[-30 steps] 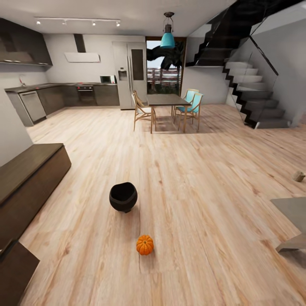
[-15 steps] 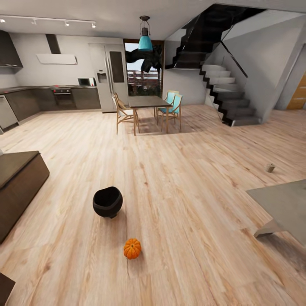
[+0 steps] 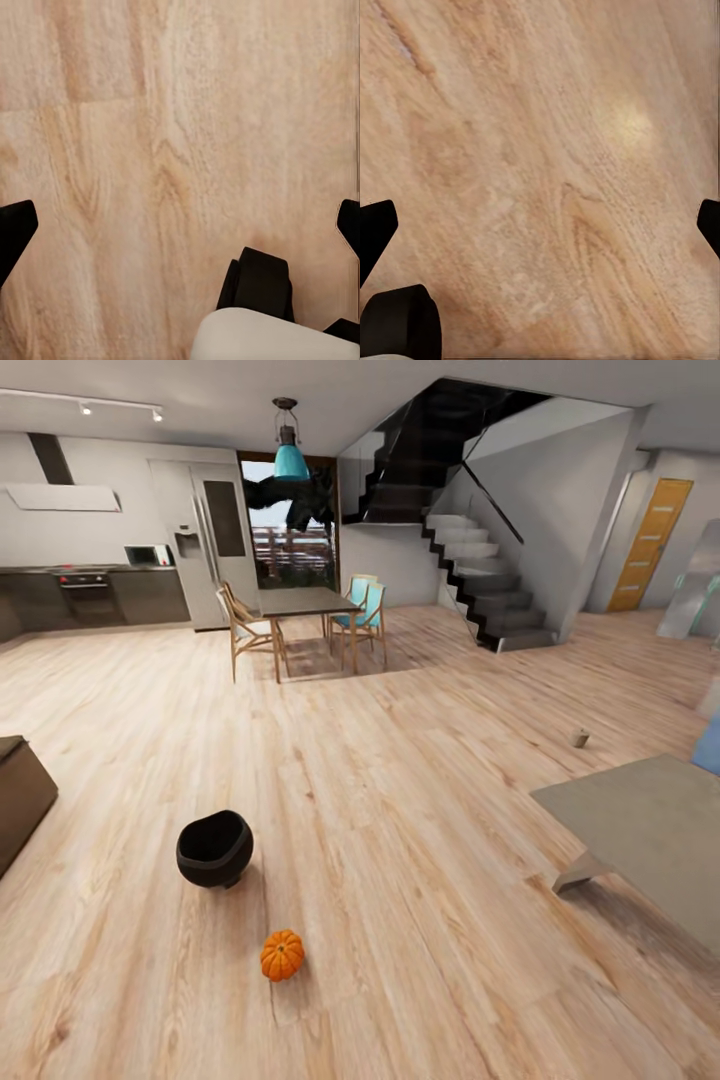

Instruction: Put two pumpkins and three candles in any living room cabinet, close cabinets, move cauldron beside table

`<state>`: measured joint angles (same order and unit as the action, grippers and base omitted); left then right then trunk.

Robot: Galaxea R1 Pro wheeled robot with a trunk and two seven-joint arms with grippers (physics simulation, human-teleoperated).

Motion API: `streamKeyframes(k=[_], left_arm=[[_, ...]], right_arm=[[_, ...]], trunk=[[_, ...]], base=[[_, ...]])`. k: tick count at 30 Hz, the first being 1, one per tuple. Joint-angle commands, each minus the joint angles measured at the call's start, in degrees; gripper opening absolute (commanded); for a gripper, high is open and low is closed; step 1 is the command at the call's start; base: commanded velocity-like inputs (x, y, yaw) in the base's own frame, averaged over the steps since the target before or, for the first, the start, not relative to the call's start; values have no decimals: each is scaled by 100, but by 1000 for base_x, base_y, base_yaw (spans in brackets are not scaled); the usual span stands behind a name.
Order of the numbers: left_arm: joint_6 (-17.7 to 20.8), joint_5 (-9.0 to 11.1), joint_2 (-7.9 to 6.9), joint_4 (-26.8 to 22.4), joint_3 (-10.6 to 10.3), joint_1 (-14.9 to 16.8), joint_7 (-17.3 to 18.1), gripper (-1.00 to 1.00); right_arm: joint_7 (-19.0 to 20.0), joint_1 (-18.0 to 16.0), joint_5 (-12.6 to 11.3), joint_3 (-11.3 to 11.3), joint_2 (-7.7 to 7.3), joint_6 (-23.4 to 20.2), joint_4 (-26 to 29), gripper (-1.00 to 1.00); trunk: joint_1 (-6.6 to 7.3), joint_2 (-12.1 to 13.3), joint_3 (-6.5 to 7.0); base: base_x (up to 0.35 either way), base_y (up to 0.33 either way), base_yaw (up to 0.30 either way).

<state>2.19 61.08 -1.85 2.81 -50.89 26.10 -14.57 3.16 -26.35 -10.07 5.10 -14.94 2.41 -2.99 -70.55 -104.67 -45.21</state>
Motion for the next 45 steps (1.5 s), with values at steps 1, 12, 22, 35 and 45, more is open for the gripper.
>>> streamKeyframes(k=[1, 12, 22, 35, 45], left_arm=[[0, 0, 0, 0, 0, 0, -1, 100], [-5, 0, 0, 0, 0, 0, 1, 100], [0, 0, -3, 0, 0, 0, 6, 100], [0, -9, 0, 0, -9, 0, 7, 100], [0, -9, 30, 0, -9, 0, 10, 100]], right_arm=[[0, -1, -2, 0, 0, -1, 0, 100], [-1, -1, 2, 0, -2, -61, 8, 100], [0, 0, 49, 9, 3, 18, 2, 100], [44, 7, 54, 9, 113, 26, -17, 100], [25, 7, 40, 13, 108, 31, -23, 100]], trunk=[[0, 0, 3], [0, 0, 37], [0, 0, 38], [0, 0, 38], [0, 0, 38]], base=[[0, 0, -266], [0, 0, -188], [76, 0, -5], [323, 0, 0], [305, 0, 0]])
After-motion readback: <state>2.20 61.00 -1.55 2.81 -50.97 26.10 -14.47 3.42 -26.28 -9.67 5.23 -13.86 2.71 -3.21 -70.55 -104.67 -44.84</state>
